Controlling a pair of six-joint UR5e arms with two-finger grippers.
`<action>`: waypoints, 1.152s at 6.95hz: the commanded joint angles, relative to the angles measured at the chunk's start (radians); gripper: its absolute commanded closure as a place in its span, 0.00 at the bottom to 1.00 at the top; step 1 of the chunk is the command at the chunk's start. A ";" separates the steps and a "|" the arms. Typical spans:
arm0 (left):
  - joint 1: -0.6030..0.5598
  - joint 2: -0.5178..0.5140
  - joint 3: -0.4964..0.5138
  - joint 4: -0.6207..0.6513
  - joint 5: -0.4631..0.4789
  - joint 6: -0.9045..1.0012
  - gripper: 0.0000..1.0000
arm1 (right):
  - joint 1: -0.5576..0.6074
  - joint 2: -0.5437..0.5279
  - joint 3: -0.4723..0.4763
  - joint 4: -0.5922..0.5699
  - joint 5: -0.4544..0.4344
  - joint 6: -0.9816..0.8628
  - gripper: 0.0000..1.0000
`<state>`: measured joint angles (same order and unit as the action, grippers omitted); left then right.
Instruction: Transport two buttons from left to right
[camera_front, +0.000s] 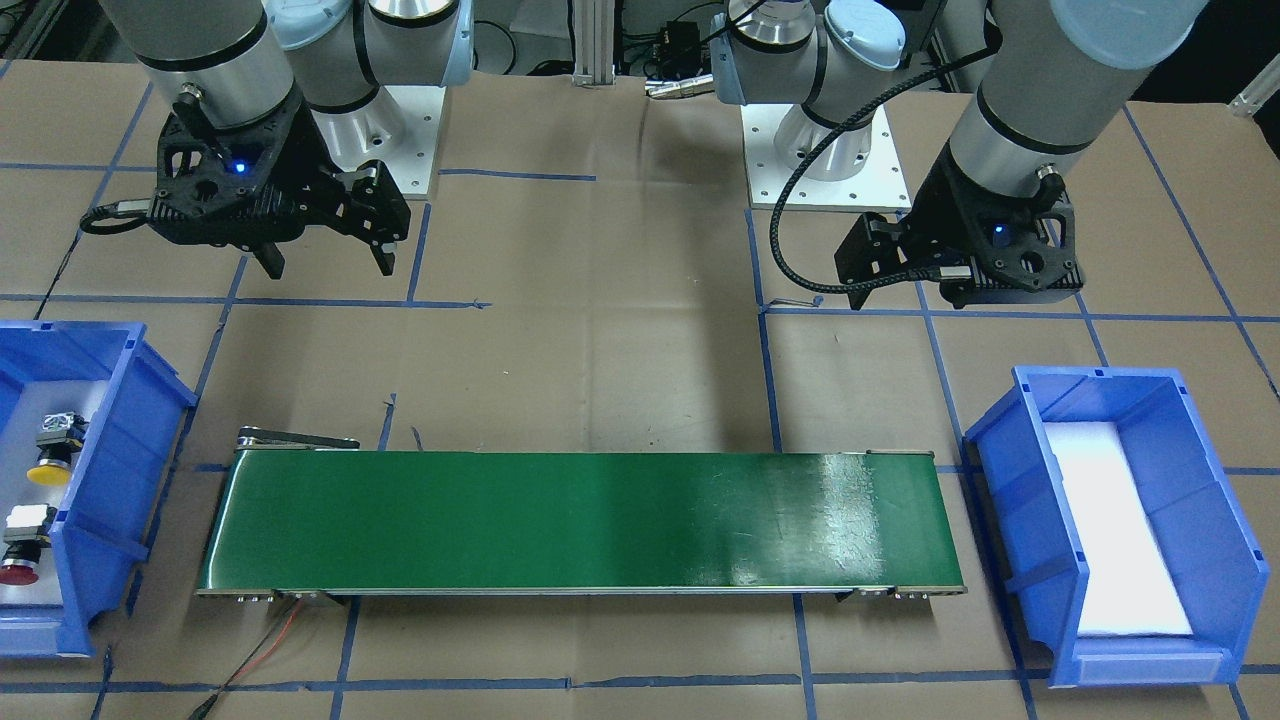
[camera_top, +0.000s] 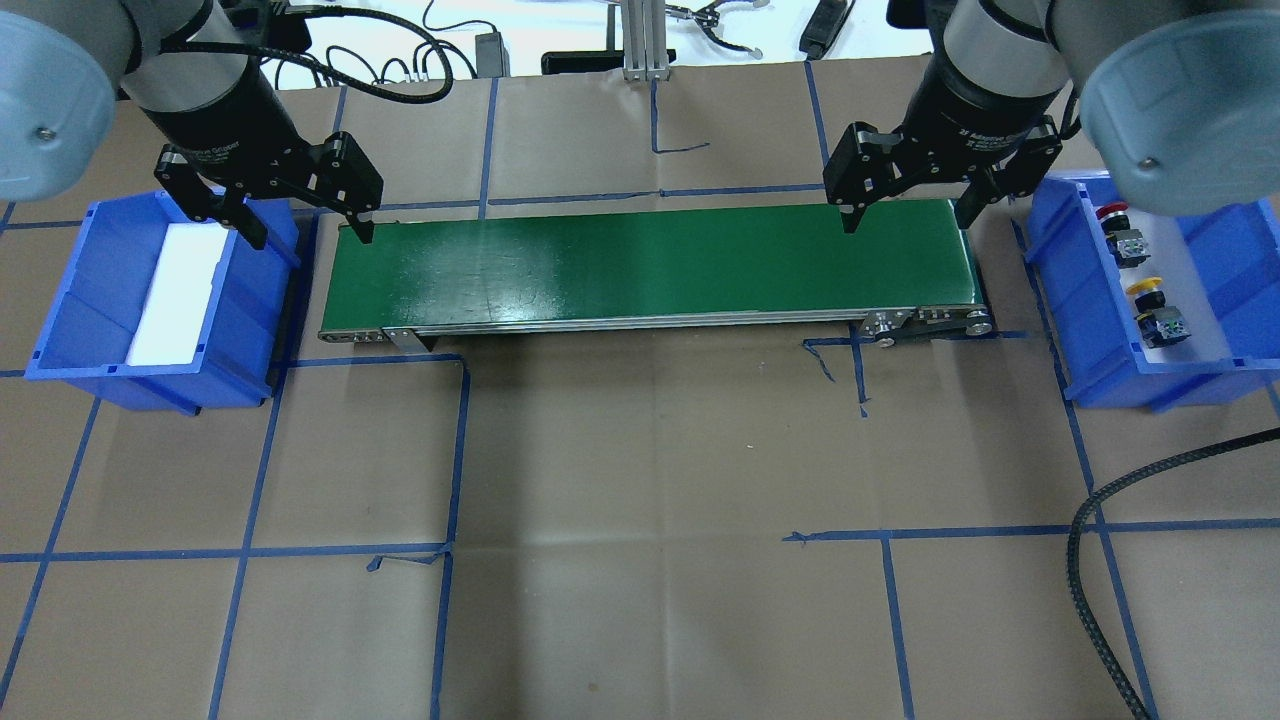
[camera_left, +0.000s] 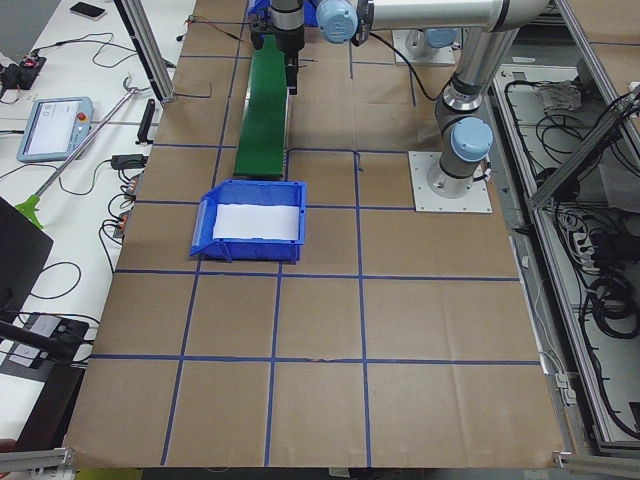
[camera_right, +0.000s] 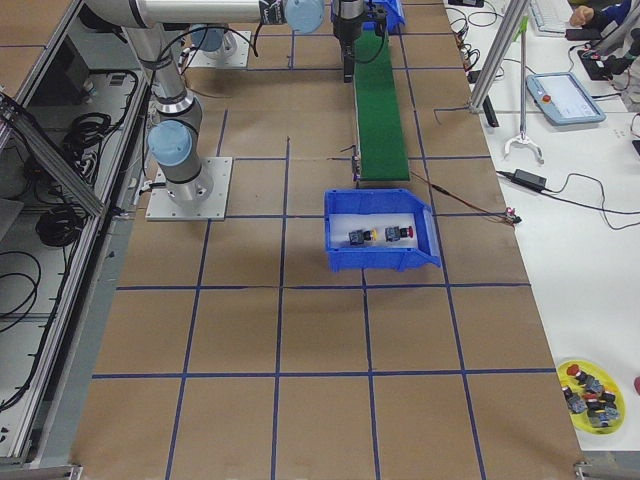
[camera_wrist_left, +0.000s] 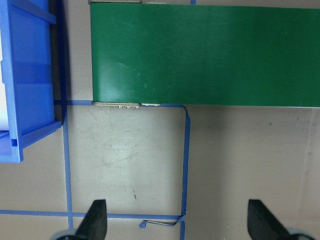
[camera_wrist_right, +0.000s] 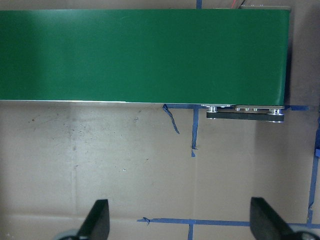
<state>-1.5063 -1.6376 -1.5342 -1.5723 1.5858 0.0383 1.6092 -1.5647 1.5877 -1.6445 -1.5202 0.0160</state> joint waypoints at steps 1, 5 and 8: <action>0.000 -0.001 0.000 0.000 -0.001 0.000 0.00 | 0.000 0.000 -0.006 -0.006 0.002 -0.002 0.00; 0.000 -0.001 0.000 0.000 0.000 0.000 0.00 | -0.002 0.006 0.000 0.005 0.002 -0.005 0.00; 0.000 -0.001 0.000 0.000 0.000 0.000 0.00 | -0.002 0.006 0.000 0.003 0.002 -0.005 0.00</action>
